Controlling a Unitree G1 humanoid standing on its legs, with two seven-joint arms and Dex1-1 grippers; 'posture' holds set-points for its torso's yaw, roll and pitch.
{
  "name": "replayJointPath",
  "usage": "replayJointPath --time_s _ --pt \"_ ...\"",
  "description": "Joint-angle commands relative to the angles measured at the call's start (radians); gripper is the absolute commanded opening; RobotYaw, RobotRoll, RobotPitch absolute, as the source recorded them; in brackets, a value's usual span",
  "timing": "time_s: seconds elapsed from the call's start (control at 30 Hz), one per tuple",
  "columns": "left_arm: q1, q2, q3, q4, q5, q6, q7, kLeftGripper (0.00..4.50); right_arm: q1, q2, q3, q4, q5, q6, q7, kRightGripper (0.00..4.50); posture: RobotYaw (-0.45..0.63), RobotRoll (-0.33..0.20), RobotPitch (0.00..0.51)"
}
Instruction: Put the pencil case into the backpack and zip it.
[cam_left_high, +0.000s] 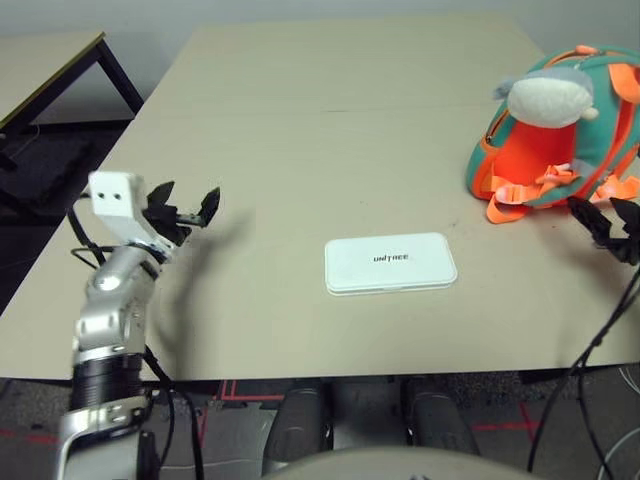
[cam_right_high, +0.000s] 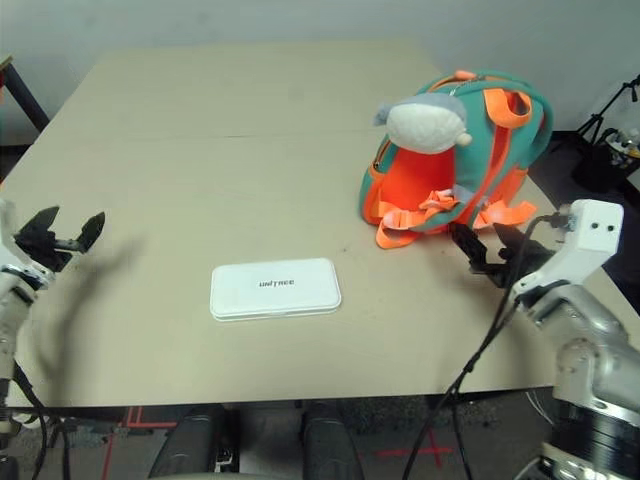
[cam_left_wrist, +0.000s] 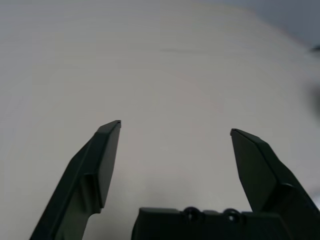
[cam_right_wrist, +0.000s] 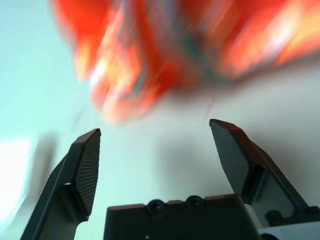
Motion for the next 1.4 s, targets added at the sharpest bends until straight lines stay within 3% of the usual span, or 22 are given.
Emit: replayJointPath --time_s 0.03,0.1,0.2,0.4,0.6,1.0,1.4 --pt "-0.049 0.021 0.062 0.033 -0.241 0.284 0.069 4.5 -0.003 -0.033 -0.007 -0.069 0.153 0.253 -0.019 4.47 0.06 0.0 0.067" --pt "-0.078 0.032 0.065 0.073 -0.294 0.366 0.087 4.5 -0.032 -0.034 0.006 -0.077 0.19 0.34 -0.037 4.47 0.05 0.0 0.061" --pt "-0.116 -0.014 0.021 0.142 -0.355 0.467 0.115 4.5 -0.127 0.005 0.08 -0.036 0.149 0.425 -0.094 3.92 0.05 0.0 0.047" --pt "-0.17 -0.122 -0.065 0.242 -0.347 0.577 0.166 4.5 -0.281 0.105 0.238 0.05 0.039 0.41 -0.161 2.05 0.06 0.0 0.037" --pt "-0.195 -0.171 -0.084 0.348 -0.312 0.669 0.178 4.5 -0.37 0.185 0.347 0.101 -0.06 0.38 -0.182 0.03 0.06 0.0 0.038" --pt "-0.215 -0.231 -0.141 0.449 -0.268 0.726 0.175 4.5 -0.448 0.301 0.494 0.119 -0.228 0.292 -0.204 0.03 0.06 0.0 0.041" --pt "-0.239 -0.329 -0.151 0.5 -0.127 0.712 0.146 4.5 -0.479 0.388 0.58 0.069 -0.263 0.318 -0.181 0.03 0.07 0.0 0.046"
